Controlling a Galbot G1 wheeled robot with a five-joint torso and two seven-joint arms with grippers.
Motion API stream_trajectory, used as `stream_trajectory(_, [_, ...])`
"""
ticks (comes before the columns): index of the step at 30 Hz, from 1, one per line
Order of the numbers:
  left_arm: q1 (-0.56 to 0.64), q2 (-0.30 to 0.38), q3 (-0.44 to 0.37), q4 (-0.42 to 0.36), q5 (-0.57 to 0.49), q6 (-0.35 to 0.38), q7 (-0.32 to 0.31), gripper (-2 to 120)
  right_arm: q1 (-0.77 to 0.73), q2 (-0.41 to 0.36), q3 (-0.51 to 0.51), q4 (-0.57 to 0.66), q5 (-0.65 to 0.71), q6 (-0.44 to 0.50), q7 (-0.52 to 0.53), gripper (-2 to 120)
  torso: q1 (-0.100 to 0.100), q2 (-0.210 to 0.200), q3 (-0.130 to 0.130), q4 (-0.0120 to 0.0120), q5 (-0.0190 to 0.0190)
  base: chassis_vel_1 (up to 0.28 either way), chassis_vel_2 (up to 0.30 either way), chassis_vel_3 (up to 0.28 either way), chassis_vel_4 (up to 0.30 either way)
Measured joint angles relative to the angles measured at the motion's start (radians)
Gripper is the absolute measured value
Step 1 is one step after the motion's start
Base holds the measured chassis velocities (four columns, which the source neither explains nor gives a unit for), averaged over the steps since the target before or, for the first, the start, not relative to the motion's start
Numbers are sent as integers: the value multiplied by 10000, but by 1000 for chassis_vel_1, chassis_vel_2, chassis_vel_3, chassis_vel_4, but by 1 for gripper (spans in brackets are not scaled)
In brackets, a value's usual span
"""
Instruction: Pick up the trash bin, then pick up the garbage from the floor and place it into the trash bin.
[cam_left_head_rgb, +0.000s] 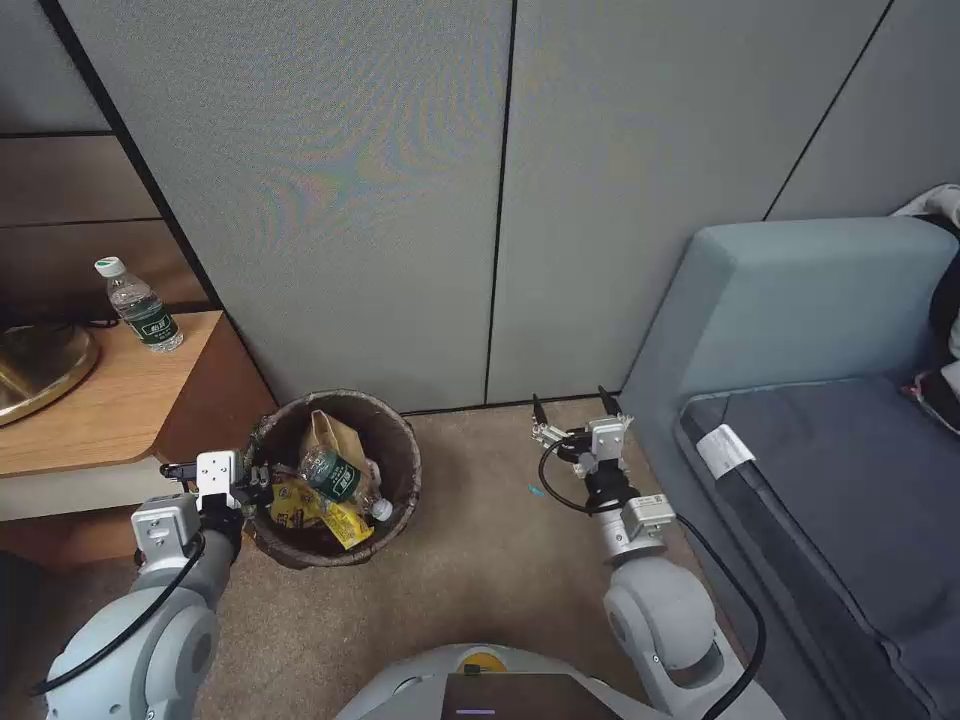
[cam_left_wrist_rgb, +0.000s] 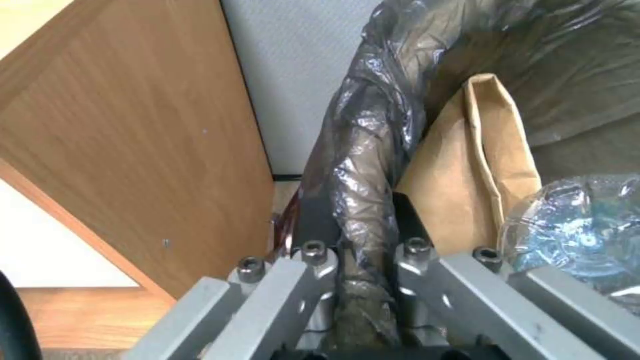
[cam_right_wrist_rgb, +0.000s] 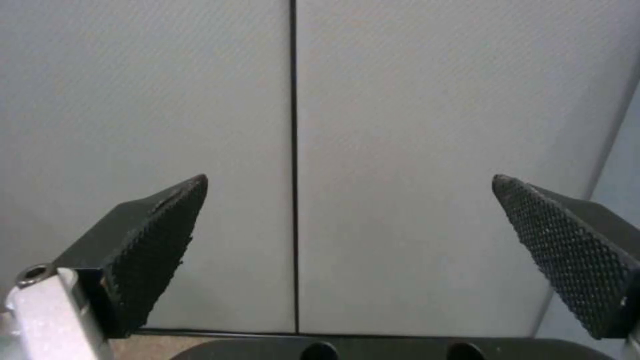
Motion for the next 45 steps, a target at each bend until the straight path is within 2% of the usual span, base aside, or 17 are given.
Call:
stream_trajectory(35, [-208,76,56,157,24,13,54,3,263,68,-17,-242,85,-52,6,100,0,0,0,0,-1,0,0,0,0])
stream_trajectory(45, [-285,67,52,80,13,65,1,3,641,-142,-44,-315,470,-228,60,100,0,0,0,0,0,0,0,0,0])
